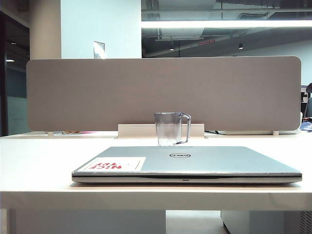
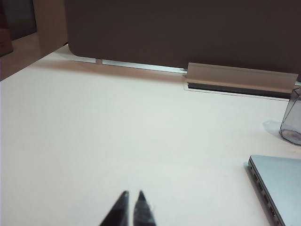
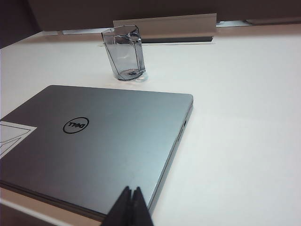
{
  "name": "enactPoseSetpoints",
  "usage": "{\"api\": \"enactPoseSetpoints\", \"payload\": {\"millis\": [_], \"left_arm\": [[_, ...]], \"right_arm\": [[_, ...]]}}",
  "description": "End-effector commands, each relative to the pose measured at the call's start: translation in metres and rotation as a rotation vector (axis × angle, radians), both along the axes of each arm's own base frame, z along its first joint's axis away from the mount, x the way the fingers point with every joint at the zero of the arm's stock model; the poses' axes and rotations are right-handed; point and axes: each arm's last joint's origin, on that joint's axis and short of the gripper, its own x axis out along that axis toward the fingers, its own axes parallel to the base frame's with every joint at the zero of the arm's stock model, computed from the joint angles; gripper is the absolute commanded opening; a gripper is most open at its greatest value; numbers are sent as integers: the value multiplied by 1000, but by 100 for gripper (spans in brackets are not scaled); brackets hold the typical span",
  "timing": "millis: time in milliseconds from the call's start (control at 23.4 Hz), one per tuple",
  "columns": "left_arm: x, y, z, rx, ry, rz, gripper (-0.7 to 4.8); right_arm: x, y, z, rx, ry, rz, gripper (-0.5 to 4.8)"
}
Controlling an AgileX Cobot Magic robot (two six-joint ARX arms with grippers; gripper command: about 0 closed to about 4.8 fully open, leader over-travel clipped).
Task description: Pick up the water cup and place it on the side of the laptop away from you.
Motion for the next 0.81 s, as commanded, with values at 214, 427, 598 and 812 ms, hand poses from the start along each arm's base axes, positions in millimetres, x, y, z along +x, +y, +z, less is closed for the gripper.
{"api": "enactPoseSetpoints", "payload": {"millis": [214,427,598,812], "left_arm": [[1,-2,-18,4,15,-83,-6],[1,-3,-17,6,-5,-91,-6],[1,-3,-17,32,2,-91,-6],[1,-3,-17,32,3,-91,-6]], "right_arm": [[0,0,0,2,-13,-3,-1],[1,-1,0,-14,-21,-17,-1],[2,-4,2,-101,-55,-144,-1],[3,-10,10,-136,-141,-327,-1]]}}
